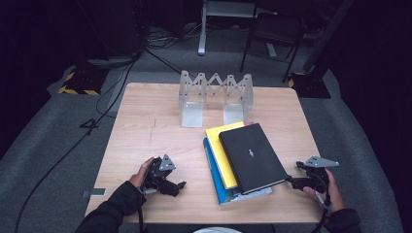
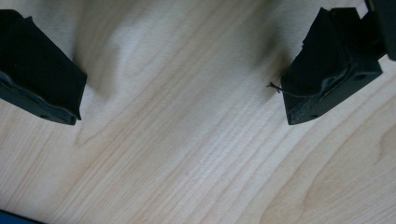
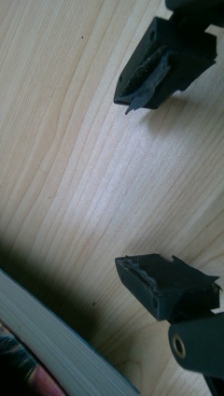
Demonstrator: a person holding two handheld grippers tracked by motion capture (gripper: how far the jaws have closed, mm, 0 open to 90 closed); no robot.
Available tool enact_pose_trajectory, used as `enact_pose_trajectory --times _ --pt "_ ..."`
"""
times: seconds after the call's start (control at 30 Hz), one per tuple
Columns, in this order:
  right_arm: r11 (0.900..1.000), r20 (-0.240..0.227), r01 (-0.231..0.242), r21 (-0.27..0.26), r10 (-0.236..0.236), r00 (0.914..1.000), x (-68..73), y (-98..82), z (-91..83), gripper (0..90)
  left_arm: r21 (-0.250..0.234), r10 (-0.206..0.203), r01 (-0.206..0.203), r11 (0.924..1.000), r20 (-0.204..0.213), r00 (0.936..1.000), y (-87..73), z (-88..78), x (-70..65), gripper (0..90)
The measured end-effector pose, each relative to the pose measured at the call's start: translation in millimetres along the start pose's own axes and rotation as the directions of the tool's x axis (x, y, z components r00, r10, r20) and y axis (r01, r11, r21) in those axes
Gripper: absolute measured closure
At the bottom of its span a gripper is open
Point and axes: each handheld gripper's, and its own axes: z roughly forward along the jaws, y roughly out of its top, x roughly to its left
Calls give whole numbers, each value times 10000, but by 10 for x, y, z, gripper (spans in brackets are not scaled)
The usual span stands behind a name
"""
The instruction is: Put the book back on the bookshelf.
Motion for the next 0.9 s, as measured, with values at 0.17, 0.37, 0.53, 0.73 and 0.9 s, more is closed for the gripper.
enact_pose_trajectory --times 0.17,0.37,0.53,0.73,0.9 --pt "10000 -108 67 3 -67 9999 -13 -3 -2 173 -8 74 -74 10000 72 9999 15 13 45 1" --pt "10000 -283 91 27 -90 9996 -82 -71 -119 213 -25 196 -196 9998 148 9997 -15 -14 66 5" --pt "9987 -390 279 -427 -296 9988 -51 -91 -288 237 -32 414 -413 9991 335 9986 -38 -34 84 4" --pt "9875 -1057 1256 -951 -1355 9851 169 0 -557 264 -28 388 -387 9992 323 9987 -44 -38 83 5" --pt "9736 -1445 1742 -1474 -1955 9700 340 107 -750 271 -3 362 -362 9993 295 9989 -42 -40 81 5"
